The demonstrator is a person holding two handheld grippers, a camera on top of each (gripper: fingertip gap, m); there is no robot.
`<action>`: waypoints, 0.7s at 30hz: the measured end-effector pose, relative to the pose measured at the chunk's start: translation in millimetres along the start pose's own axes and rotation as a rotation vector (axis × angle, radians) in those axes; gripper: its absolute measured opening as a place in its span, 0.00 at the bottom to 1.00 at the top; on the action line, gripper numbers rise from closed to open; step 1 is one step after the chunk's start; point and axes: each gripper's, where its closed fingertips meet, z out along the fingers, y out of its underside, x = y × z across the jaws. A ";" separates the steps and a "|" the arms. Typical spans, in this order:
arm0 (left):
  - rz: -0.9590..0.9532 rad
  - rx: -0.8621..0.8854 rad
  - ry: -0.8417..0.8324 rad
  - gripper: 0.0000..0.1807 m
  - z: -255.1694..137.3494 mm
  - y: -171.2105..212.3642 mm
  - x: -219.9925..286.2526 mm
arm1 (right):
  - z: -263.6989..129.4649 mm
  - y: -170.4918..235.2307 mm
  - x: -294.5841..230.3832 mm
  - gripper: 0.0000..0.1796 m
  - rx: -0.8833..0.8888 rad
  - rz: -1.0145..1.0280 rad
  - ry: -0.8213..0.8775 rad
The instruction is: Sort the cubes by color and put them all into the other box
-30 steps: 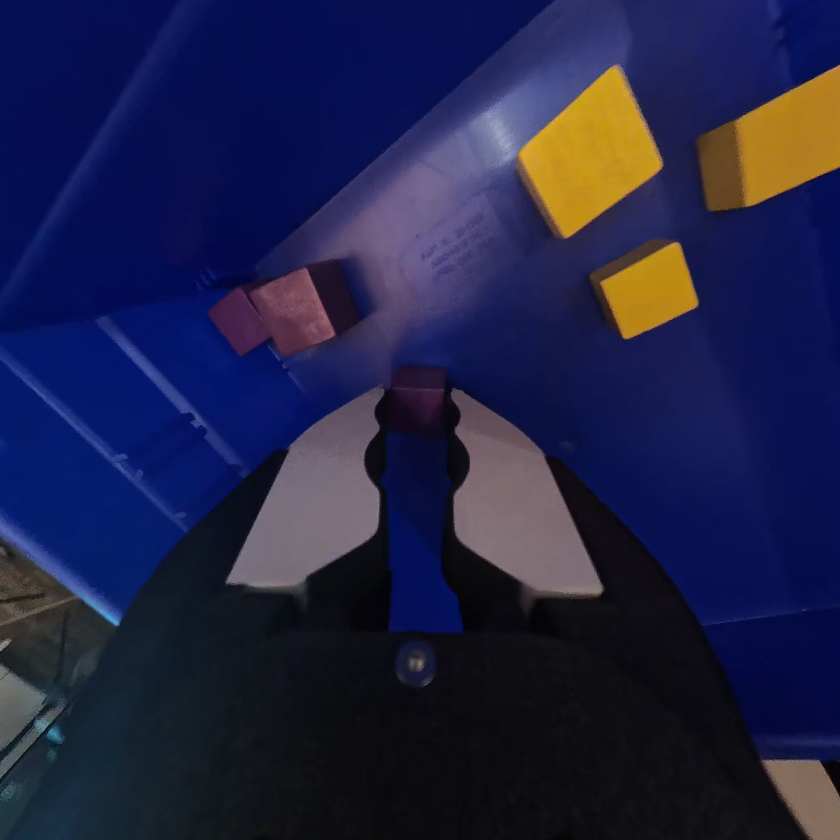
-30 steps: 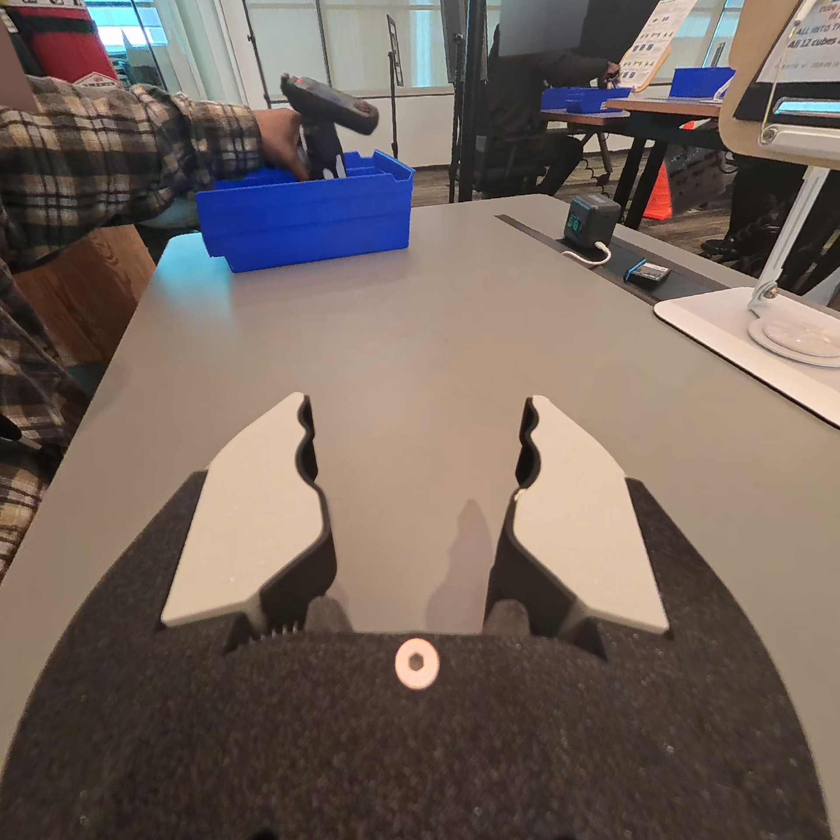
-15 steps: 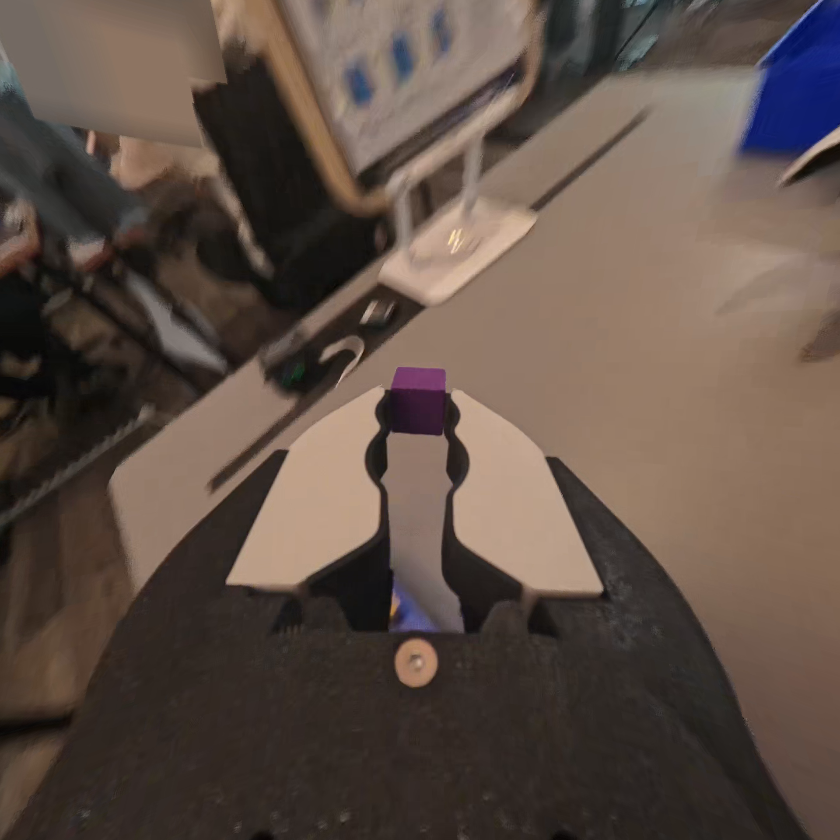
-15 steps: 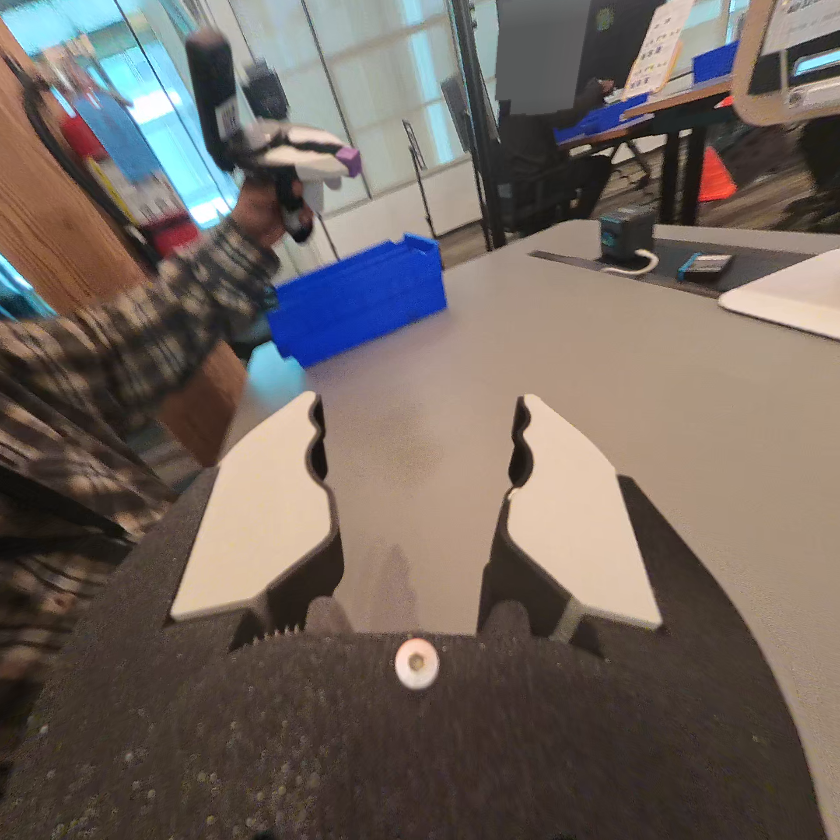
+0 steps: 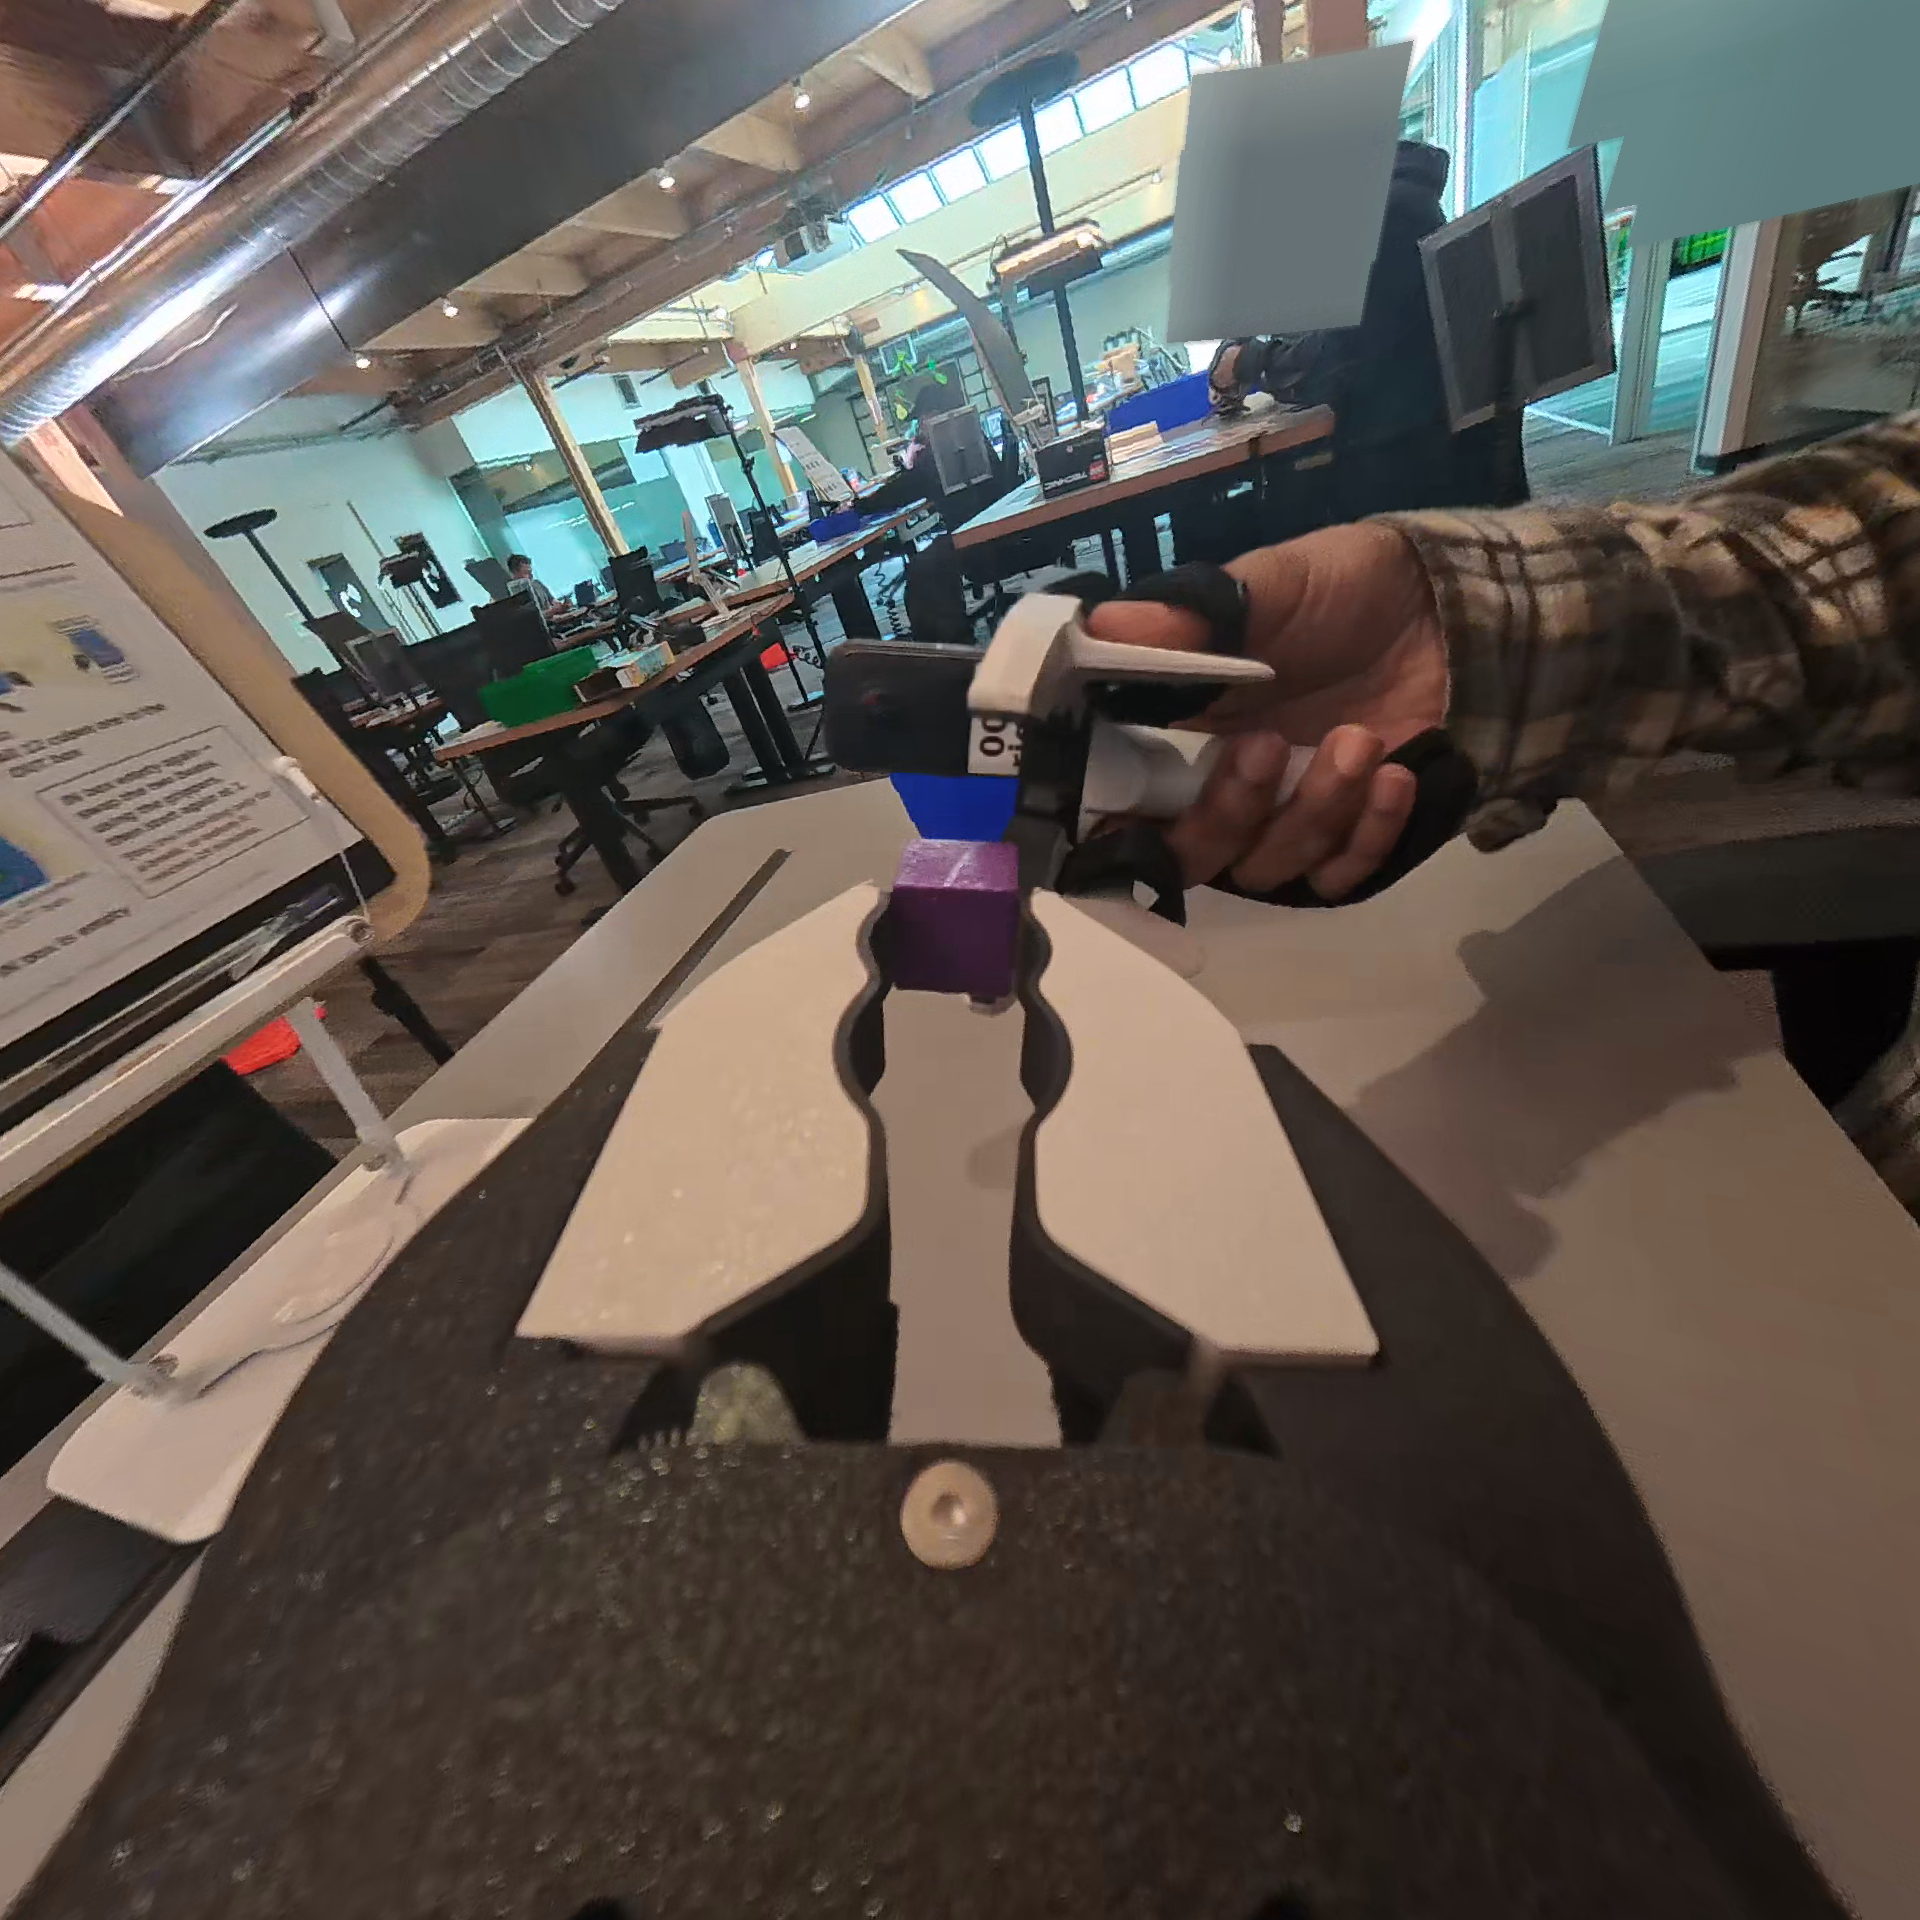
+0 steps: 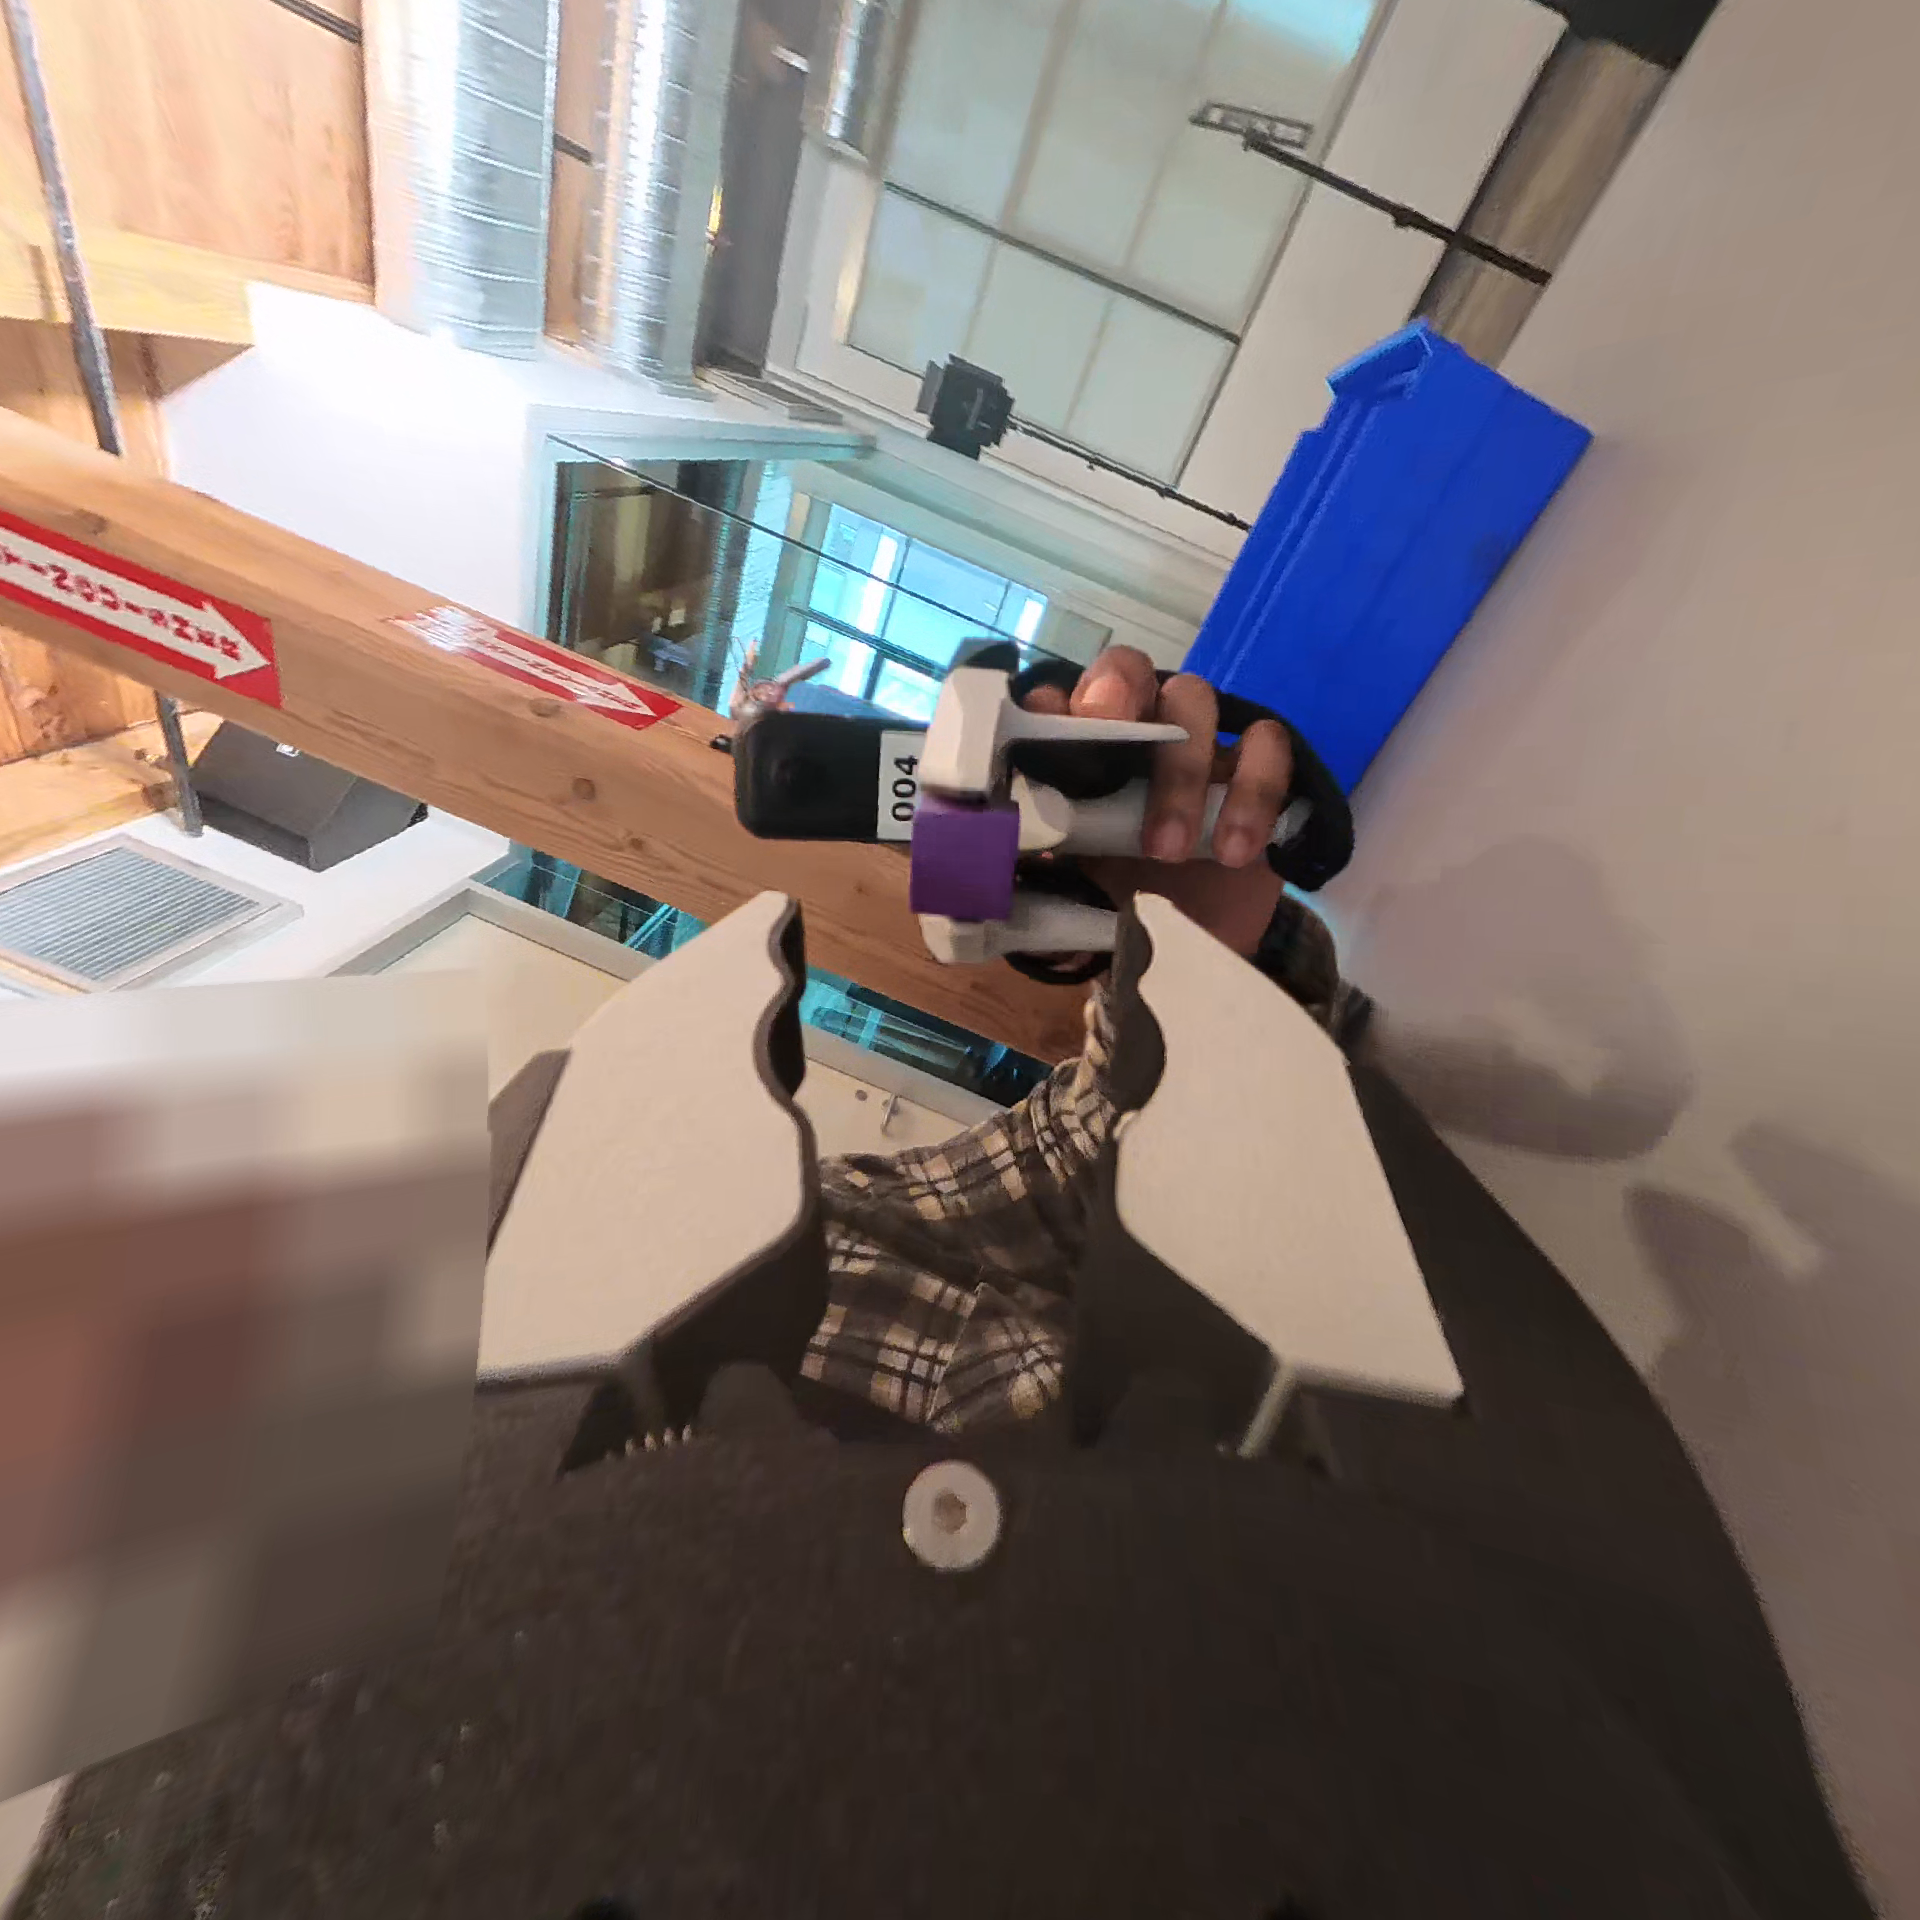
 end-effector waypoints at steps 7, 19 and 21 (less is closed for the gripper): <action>0.023 -0.036 0.038 0.12 8.3 14.3 11.5 | 8.5 12.4 11.4 0.21 -0.069 0.025 0.020; -0.130 -0.018 0.072 0.35 11.5 19.7 21.8 | -108.0 -17.8 -18.2 0.12 -0.065 -0.283 0.440; -0.136 -0.044 0.078 0.37 15.3 24.3 24.6 | -188.4 -30.8 -25.6 0.12 -0.080 -0.381 0.769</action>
